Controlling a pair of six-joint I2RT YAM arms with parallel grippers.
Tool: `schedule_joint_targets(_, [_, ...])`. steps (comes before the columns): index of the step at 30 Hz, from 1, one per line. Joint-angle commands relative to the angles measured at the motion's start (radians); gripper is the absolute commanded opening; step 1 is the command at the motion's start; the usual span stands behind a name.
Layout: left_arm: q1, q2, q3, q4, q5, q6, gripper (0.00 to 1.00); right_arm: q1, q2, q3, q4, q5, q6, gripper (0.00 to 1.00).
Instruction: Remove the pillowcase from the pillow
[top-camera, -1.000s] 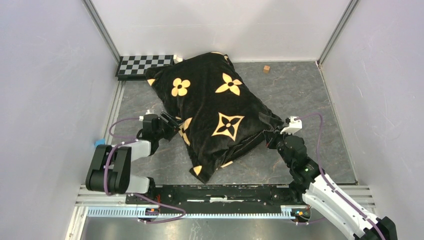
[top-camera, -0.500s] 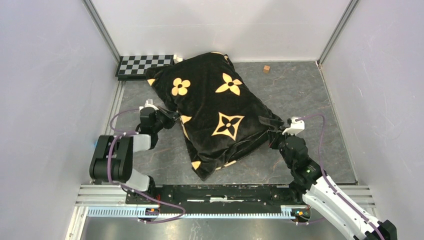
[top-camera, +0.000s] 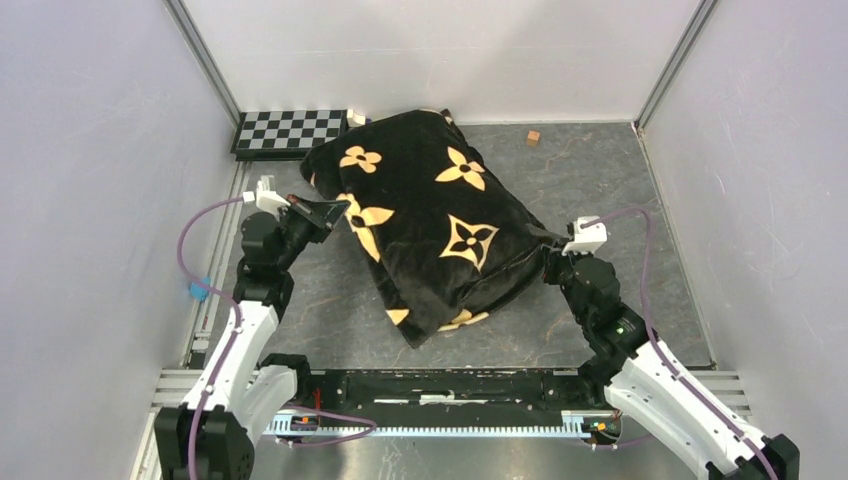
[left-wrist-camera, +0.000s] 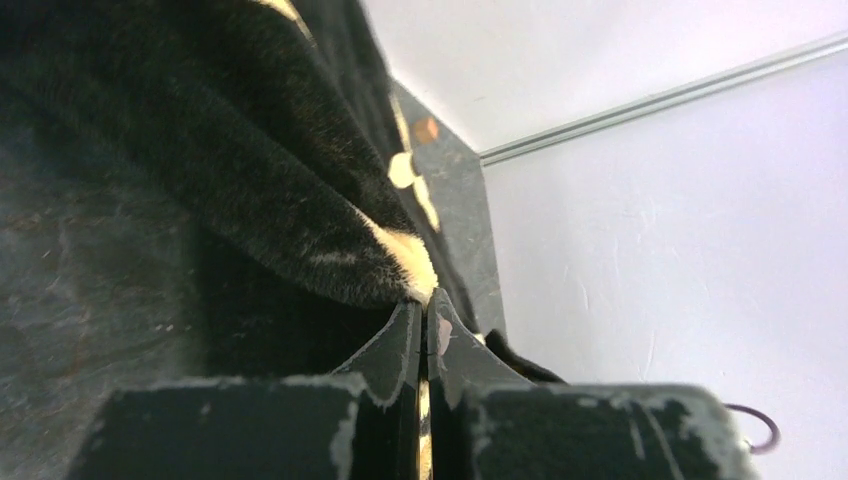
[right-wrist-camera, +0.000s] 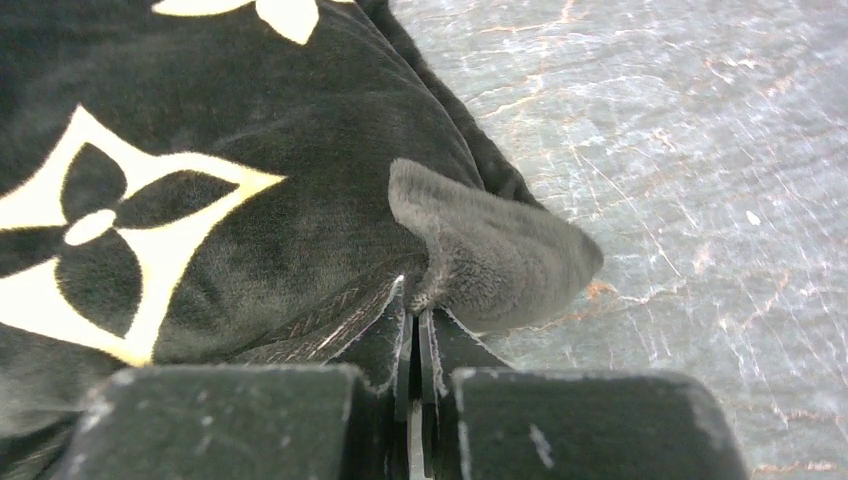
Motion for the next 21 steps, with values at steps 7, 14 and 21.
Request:
schedule_joint_targets(7, [-0.008, -0.066, 0.282, -0.072, 0.164, 0.037, 0.02, -0.004, 0.22, 0.172, -0.035, -0.352, -0.203, 0.72])
schedule_joint_targets(14, [-0.014, -0.03, 0.389, -0.053, 0.263, -0.005, 0.02, -0.005, 0.251, 0.289, -0.067, -0.225, -0.285, 0.93])
schedule_joint_targets(21, [-0.022, -0.044, 0.395, 0.056, 0.319, -0.061, 0.02, -0.005, 0.369, 0.354, 0.043, -0.163, -0.185, 0.89])
